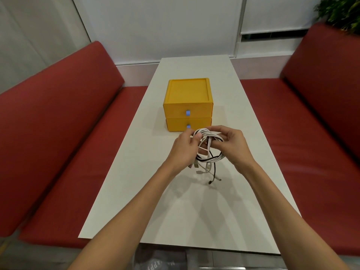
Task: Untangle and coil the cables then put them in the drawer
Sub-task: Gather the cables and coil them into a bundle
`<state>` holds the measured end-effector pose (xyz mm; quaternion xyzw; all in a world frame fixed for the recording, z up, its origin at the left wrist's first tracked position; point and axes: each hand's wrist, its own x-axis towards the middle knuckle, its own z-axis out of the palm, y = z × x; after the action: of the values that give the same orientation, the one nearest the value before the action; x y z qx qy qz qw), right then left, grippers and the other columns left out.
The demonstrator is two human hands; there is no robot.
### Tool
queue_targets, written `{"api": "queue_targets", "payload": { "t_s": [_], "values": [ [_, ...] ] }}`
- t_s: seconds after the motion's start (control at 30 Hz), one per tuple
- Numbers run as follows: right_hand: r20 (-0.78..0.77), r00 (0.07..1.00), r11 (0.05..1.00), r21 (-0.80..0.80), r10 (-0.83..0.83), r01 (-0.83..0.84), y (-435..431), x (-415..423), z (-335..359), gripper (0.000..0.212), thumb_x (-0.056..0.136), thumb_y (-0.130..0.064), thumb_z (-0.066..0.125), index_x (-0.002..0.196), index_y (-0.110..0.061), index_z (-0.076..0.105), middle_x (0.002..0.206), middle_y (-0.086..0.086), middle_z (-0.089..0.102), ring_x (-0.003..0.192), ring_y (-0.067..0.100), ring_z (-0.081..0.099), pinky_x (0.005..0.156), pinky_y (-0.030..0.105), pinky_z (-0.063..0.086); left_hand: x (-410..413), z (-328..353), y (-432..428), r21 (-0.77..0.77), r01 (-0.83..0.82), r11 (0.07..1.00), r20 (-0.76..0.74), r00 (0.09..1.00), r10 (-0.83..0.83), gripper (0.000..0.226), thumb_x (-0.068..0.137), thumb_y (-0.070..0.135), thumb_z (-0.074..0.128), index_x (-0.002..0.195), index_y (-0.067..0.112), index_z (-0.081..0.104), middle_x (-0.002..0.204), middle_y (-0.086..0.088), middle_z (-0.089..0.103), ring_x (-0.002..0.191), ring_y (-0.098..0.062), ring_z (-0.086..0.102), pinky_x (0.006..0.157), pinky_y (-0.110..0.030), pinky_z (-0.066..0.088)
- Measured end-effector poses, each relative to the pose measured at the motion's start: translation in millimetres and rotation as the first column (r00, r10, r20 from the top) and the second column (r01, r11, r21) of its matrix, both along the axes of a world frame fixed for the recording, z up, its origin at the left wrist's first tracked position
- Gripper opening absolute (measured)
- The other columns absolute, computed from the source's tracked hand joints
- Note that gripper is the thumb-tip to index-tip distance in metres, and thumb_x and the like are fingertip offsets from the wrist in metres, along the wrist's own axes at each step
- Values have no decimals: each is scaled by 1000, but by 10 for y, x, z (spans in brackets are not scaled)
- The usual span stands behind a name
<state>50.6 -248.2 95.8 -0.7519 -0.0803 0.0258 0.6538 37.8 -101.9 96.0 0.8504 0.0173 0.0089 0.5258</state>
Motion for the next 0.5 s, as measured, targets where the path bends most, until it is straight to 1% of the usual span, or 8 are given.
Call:
{"api": "queue_targets", "payload": {
  "t_s": [0.07, 0.13, 0.2, 0.27, 0.3, 0.37, 0.43, 0.5],
  "values": [
    [49, 998, 998, -51, -34, 36, 26, 13, -46, 39, 73, -6, 74, 107, -22, 69, 91, -3, 74, 86, 12, 70, 85, 33, 55, 10, -16, -35, -21, -30, 999, -17, 999, 30, 27, 101, 33, 41, 111, 15, 57, 97, -7, 70, 81, -18, 71, 72, -45, 59],
    [83, 991, 988, -102, -108, 116, 55, 25, -82, 42, 73, -8, 74, 110, -23, 62, 90, -7, 66, 81, 6, 63, 73, 24, 52, 10, -38, -61, -75, -73, 995, -38, 997, 70, 23, 101, 31, 41, 107, 17, 58, 94, -4, 70, 79, -14, 70, 72, -38, 58],
    [127, 965, 962, -123, -228, 243, 93, 11, -110, 35, 74, -9, 72, 102, -19, 54, 89, -8, 57, 79, 7, 57, 66, 22, 46, 0, -43, -87, -139, -109, 984, -57, 993, 102, 20, 101, 30, 42, 102, 20, 59, 83, 3, 68, 72, -10, 68, 70, -36, 57],
    [237, 921, 922, -162, -311, 353, 137, -12, -166, 27, 75, -8, 67, 89, -19, 47, 88, -3, 51, 77, 14, 52, 66, 29, 42, -8, -48, -108, -184, -130, 974, -67, 991, 120, 20, 101, 30, 42, 101, 19, 60, 75, 8, 67, 64, -5, 67, 67, -34, 57],
    [306, 896, 900, -195, -321, 389, 156, -28, -191, 24, 75, -8, 66, 84, -20, 47, 88, -2, 48, 76, 15, 51, 68, 34, 43, -11, -48, -114, -198, -140, 970, -69, 989, 129, 21, 101, 29, 42, 102, 18, 60, 73, 8, 67, 62, -4, 67, 67, -34, 57],
    [477, 823, 844, -262, -309, 469, 169, -42, -247, 20, 75, -7, 67, 79, -20, 52, 89, -2, 46, 77, 19, 52, 70, 42, 47, -3, -48, -115, -204, -160, 966, -66, 987, 150, 24, 101, 29, 43, 106, 15, 61, 78, 4, 70, 67, -8, 69, 70, -37, 58],
    [618, 738, 755, -338, -271, 561, 172, -51, -287, 15, 74, -8, 71, 76, -17, 59, 91, 4, 50, 75, 25, 54, 68, 41, 44, 15, -62, -104, -187, -171, 967, -44, 985, 166, 27, 101, 31, 43, 110, 13, 61, 86, -2, 73, 75, -14, 71, 73, -37, 57],
    [663, 713, 690, -407, -227, 598, 178, -57, -299, 7, 75, -13, 69, 78, -16, 64, 98, 9, 56, 76, 27, 55, 72, 36, 37, 34, -74, -82, -151, -183, 971, -10, 983, 184, 28, 100, 33, 43, 111, 14, 60, 92, -4, 73, 81, -15, 71, 75, -36, 56]
  ]
}}
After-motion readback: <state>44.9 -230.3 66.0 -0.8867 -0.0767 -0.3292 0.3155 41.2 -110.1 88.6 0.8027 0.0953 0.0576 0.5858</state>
